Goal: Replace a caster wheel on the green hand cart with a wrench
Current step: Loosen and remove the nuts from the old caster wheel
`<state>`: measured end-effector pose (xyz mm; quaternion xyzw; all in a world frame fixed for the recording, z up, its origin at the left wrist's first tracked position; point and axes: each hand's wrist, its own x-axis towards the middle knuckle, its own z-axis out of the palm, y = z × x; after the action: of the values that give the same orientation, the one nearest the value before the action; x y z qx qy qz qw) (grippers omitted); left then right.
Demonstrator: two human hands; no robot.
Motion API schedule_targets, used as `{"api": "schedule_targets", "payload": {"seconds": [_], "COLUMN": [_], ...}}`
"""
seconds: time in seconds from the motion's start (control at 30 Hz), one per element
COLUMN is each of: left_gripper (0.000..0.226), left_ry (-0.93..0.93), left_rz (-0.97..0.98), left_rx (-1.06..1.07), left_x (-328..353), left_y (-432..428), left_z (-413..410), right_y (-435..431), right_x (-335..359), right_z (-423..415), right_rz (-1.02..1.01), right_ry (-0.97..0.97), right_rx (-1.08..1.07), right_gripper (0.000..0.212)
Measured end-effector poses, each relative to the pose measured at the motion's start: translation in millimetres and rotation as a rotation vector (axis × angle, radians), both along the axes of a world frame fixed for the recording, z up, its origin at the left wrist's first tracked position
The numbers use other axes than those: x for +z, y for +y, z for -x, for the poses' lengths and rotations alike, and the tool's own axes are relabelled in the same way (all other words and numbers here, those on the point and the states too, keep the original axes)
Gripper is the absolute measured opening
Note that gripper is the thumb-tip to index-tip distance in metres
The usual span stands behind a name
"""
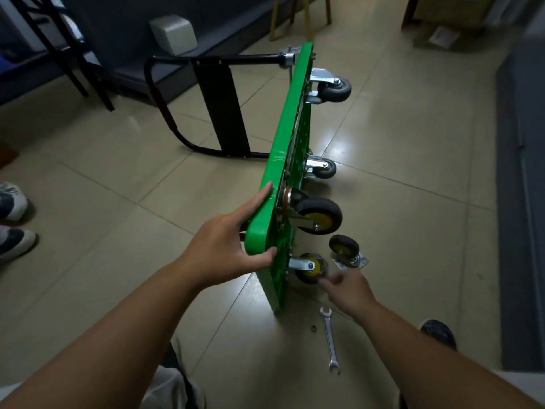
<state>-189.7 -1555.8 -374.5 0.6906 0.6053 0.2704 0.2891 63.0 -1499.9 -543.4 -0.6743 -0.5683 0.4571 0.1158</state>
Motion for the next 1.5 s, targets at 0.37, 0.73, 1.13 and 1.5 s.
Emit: {"api": "schedule_targets", "payload": {"seconds": [0.37, 0.73, 1.13, 1.5], "left_gripper": [0.104, 0.104, 0.106, 0.103], "left_ry": [-0.044, -0.017, 0.065, -0.097], "left_rz": [-0.019, -0.047, -0.032, -0.065], "left_rx": [-0.02, -0.039, -0.049, -0.016], "left_x": [-8, -13, -12, -10], "left_y": [3, 7, 11, 2], "left_z": [5, 6, 11, 0], "right_y": [-50, -90, -60, -27], "right_x": [-136, -187, -125, 124], "right_z": [-14, -10, 8, 17], "right_rz": [0.218, 0.268, 0.419, -0.029], "right_ry": [-0.293, -0.432, -0.353, 0.215], "right_rx": [0.038, 0.03, 0.163, 0.181], "right_gripper": [0.037, 0.039, 0.035, 0.031]}}
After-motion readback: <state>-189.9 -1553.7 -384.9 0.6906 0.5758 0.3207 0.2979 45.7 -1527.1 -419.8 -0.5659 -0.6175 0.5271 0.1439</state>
